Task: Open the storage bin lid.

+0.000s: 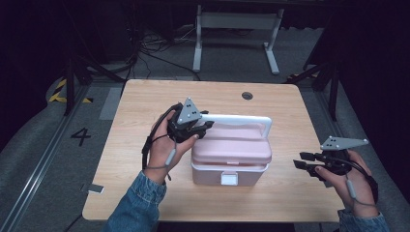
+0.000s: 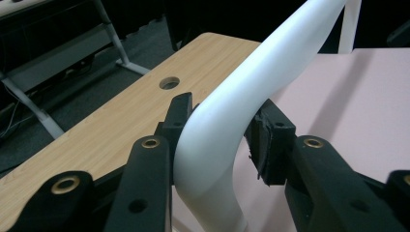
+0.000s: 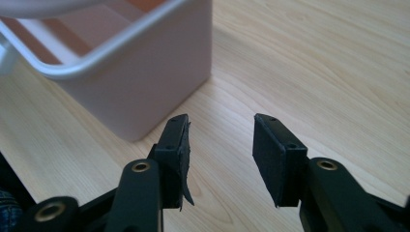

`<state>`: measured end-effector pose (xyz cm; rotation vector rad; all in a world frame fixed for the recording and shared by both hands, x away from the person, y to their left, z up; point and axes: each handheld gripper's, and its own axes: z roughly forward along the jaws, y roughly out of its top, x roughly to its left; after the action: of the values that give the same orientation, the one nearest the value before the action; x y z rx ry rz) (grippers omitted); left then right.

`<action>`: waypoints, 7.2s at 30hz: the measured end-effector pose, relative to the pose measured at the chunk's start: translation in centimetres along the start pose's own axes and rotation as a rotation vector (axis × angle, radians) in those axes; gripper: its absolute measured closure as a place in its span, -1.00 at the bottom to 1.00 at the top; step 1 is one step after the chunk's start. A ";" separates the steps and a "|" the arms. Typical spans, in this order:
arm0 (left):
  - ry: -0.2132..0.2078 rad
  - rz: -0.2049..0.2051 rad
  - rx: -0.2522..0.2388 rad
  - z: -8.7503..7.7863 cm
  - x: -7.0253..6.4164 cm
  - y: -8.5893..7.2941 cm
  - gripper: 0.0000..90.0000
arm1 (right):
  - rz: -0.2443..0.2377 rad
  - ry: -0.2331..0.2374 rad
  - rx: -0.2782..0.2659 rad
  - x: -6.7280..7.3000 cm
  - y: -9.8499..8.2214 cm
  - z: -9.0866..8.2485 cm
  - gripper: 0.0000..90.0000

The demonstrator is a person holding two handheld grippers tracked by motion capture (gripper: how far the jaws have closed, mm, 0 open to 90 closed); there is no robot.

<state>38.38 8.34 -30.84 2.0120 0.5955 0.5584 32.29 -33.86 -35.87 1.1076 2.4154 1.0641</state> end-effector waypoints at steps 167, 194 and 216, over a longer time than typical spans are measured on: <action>0.076 -0.076 -0.089 2.3 5.6 1.7 0.42 | 0.117 -0.080 -0.159 -3.4 -4.7 9.1 0.24; 0.093 -0.171 -0.040 5.8 8.7 1.6 0.33 | 0.123 -0.078 -0.160 -3.6 -4.7 8.9 0.22; 0.084 -0.242 0.039 8.3 10.2 0.0 0.27 | 0.124 -0.074 -0.158 -3.7 -4.7 8.9 0.19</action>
<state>51.25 9.15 -33.21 1.9248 0.8930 0.4891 36.79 -34.13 -45.58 1.2320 2.1883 1.2067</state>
